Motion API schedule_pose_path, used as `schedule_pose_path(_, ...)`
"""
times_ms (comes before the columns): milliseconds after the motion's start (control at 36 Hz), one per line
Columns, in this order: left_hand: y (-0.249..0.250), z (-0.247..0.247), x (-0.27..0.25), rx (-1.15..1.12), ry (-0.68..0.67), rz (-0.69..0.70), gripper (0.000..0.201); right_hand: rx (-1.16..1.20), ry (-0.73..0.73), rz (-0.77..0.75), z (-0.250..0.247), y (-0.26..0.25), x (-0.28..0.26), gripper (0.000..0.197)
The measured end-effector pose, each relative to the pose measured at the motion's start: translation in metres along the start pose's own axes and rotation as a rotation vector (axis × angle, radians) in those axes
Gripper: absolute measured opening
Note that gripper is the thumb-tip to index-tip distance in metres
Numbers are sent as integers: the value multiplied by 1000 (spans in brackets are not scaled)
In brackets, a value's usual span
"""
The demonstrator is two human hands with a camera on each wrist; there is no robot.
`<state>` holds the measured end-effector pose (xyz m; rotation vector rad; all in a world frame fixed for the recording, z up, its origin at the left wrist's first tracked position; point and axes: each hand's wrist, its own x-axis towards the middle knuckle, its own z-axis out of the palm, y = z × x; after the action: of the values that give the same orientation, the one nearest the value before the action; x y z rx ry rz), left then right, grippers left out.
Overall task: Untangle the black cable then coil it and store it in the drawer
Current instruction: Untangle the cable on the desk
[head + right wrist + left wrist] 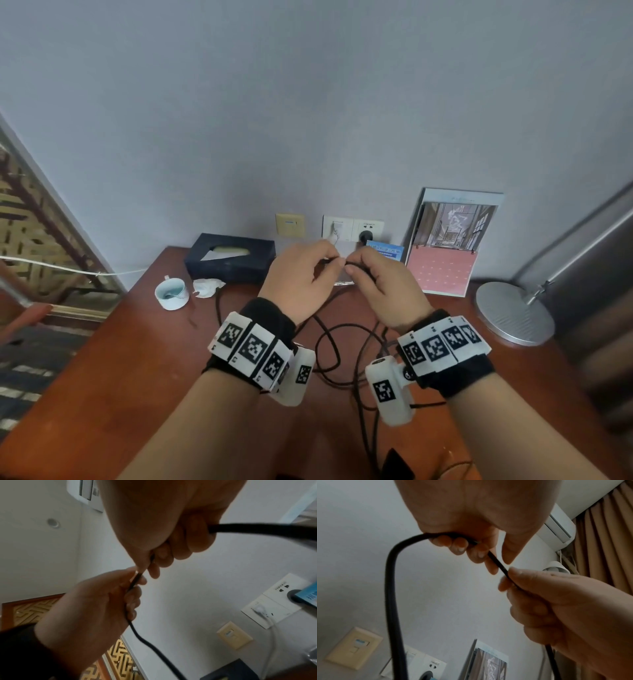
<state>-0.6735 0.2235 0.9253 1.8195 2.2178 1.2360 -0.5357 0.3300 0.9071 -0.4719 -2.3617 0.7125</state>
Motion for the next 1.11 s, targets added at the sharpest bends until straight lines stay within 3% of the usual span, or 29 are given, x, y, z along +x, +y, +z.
schedule_pose_path(111, -3, -6, -2, 33, 83, -20, 16, -44, -17, -30, -4, 7, 0, 23)
schedule_pose_path(250, -20, -24, -6, 60, 161, -105, 31, -19, -27, 50, -18, 25, -7, 21)
schedule_pose_path(389, -33, -24, -13, 84, 161, -196, 43, -77, -46, 53, -21, 33, -14, 21)
schedule_pose_path(556, -40, -8, -9, 91, 190, -322, 22, -91, 21, 26, -15, 17, -11, 43)
schedule_pose_path(611, -35, 2, -7, 112, 172, -317, 20, -120, 7, -6, -9, 6, -10, 48)
schedule_pose_path(722, 0, 22, -13, -64, 71, -235, 30, -191, -38, -52, 4, -7, -7, 49)
schedule_pose_path(833, 24, 36, -20, -74, 65, -127, 42, -173, -9, -74, 3, -13, -8, 37)
schedule_pose_path(972, 19, 31, -13, -44, 23, -93, 50, -152, -73, -15, -9, -10, -11, 17)
schedule_pose_path(1111, 10, 20, -15, -9, 40, -116, 60, -121, -31, -23, -19, -7, -12, 39)
